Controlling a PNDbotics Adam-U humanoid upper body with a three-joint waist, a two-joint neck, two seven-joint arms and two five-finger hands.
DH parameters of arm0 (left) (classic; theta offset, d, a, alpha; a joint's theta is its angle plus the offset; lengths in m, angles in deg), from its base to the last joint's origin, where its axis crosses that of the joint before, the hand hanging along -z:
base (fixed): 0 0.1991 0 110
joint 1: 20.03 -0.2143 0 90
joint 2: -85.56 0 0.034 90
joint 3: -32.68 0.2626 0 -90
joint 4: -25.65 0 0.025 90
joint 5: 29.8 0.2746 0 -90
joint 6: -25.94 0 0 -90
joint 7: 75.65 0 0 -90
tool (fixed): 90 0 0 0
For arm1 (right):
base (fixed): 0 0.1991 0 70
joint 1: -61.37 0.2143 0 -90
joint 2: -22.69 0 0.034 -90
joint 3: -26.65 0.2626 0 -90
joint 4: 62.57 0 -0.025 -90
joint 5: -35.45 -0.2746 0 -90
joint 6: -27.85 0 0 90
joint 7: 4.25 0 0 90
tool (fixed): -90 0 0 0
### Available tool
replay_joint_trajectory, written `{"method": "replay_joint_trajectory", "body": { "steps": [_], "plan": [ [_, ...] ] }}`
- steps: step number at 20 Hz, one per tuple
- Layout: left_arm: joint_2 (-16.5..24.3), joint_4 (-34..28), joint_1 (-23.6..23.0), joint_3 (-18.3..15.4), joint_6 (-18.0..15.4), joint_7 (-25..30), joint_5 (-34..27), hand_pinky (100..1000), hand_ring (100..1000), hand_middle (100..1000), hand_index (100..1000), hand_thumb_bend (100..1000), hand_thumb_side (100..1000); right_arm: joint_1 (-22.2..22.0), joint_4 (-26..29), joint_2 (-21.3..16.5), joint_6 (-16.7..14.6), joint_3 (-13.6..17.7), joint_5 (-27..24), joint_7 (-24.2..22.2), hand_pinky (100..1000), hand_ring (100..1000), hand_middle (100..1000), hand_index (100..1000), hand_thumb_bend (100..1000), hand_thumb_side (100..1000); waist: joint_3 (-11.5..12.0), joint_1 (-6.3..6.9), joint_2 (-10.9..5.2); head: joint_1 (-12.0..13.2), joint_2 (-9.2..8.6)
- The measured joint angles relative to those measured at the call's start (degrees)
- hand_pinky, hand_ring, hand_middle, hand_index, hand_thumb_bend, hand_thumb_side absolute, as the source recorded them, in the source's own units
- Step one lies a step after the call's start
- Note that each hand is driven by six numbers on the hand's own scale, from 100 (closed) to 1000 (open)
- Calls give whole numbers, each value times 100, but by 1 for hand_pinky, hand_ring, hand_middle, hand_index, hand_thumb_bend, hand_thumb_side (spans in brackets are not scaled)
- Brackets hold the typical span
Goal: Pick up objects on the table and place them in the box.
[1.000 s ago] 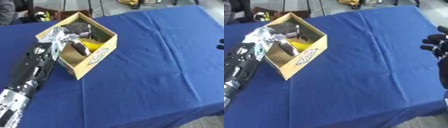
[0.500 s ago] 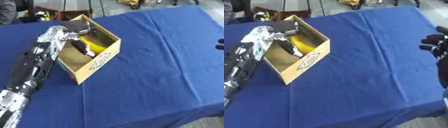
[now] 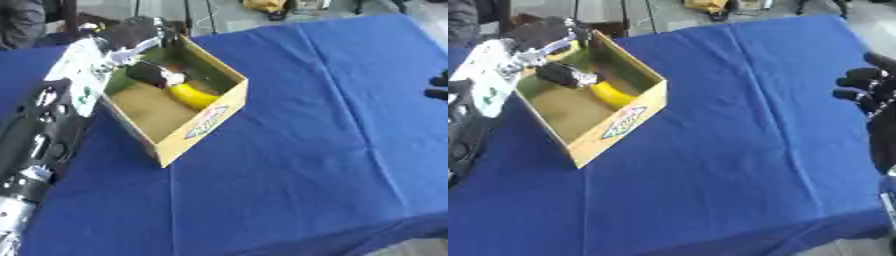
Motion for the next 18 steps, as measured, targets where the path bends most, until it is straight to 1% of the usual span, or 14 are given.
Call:
{"method": "replay_joint_trajectory", "body": {
  "steps": [2, 6, 10, 11, 14, 18],
  "plan": [
    [-48, -311, -301, -239, 99, -185, -194, 755, 593, 601, 738, 469, 924, -16, 0, 0, -12, 32, 1, 28, 655, 669, 602, 802, 100, 831, 113, 3, 23, -62, -37],
    [-154, -908, -899, -510, 372, -553, -568, 760, 590, 603, 741, 477, 1000, -18, 0, 0, -25, 69, 6, 65, 655, 668, 601, 796, 100, 831, 241, -13, 53, -151, -83],
    [-319, -1382, -1446, -690, 698, -910, -920, 756, 582, 600, 742, 492, 1000, -41, -2, -1, -39, 99, 9, 89, 655, 668, 600, 791, 100, 830, 317, -13, 51, -189, -86],
    [-356, -1455, -1590, -723, 783, -995, -1008, 753, 579, 599, 741, 489, 1000, -64, -6, -1, -39, 99, 9, 91, 656, 668, 600, 789, 100, 819, 330, -14, 45, -193, -86],
    [-448, -1676, -2027, -741, 1042, -1176, -1278, 750, 576, 596, 741, 507, 1000, -92, -30, -1, -37, 98, 10, 92, 655, 668, 600, 786, 100, 830, 335, -34, -12, -222, -84],
    [-574, -2182, -2629, -695, 1411, -1179, -1651, 748, 574, 595, 739, 506, 1000, -101, -36, 0, -16, 91, 7, 65, 655, 668, 600, 785, 100, 830, 333, -55, -49, -228, -73]
  ]
}}
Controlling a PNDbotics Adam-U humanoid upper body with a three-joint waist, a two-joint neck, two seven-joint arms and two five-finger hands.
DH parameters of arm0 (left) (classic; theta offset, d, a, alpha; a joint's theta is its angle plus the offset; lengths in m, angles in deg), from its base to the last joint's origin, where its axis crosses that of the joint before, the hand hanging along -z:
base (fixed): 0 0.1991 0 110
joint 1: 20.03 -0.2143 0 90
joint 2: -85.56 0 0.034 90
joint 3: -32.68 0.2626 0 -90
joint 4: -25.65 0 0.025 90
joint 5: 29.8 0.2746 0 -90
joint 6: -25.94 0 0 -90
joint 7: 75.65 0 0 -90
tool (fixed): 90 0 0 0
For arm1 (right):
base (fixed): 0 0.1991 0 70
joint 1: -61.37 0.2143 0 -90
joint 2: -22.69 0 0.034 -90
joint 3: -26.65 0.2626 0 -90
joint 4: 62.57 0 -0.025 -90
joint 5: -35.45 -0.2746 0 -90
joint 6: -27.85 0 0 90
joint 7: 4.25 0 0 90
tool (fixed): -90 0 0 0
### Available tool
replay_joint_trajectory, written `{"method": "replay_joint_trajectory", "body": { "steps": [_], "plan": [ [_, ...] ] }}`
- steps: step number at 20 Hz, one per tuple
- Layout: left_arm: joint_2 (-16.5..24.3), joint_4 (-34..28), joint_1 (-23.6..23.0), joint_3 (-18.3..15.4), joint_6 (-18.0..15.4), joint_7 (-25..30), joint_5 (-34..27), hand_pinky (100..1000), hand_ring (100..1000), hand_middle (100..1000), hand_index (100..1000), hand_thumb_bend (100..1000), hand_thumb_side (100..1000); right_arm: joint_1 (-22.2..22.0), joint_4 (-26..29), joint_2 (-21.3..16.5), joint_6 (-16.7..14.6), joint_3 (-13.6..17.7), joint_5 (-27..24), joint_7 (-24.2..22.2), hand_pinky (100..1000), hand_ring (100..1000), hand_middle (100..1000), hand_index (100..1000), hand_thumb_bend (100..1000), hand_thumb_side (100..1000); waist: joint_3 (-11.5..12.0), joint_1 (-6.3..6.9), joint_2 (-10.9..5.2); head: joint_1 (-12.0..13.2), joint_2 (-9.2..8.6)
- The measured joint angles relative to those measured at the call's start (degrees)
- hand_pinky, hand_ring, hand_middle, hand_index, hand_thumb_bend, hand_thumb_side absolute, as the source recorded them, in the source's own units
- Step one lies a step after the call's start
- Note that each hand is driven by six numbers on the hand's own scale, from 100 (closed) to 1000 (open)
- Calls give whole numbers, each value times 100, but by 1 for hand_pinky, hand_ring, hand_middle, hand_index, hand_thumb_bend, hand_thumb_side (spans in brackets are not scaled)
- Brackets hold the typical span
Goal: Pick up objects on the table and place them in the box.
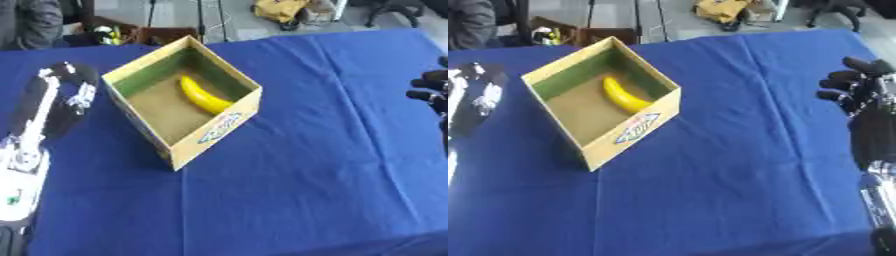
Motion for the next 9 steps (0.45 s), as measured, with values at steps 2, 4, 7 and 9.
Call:
{"method": "replay_joint_trajectory", "body": {
  "steps": [2, 4, 7, 9],
  "plan": [
    [-29, -289, -255, 56, 188, 28, -188, 747, 573, 594, 738, 504, 1000, -19, -15, 1, 5, -2, -5, -15, 655, 668, 600, 785, 100, 829, -2, -3, -35, -3, 8],
    [-30, -561, -429, 89, 374, 76, -375, 746, 572, 593, 737, 503, 1000, -20, -35, 4, 15, -12, -9, -28, 655, 668, 599, 784, 100, 829, -2, -6, -39, 0, 34],
    [-35, -864, -593, 100, 667, 185, -666, 745, 570, 592, 736, 502, 1000, -20, -49, 7, 19, -28, -18, -36, 655, 668, 599, 783, 100, 829, -2, 2, -39, 1, 48],
    [-51, -1002, -628, 99, 856, 263, -861, 744, 569, 592, 736, 505, 1000, -22, -67, 15, 19, -29, -34, -36, 655, 668, 599, 781, 100, 828, 0, 2, -38, -1, 48]
  ]
}}
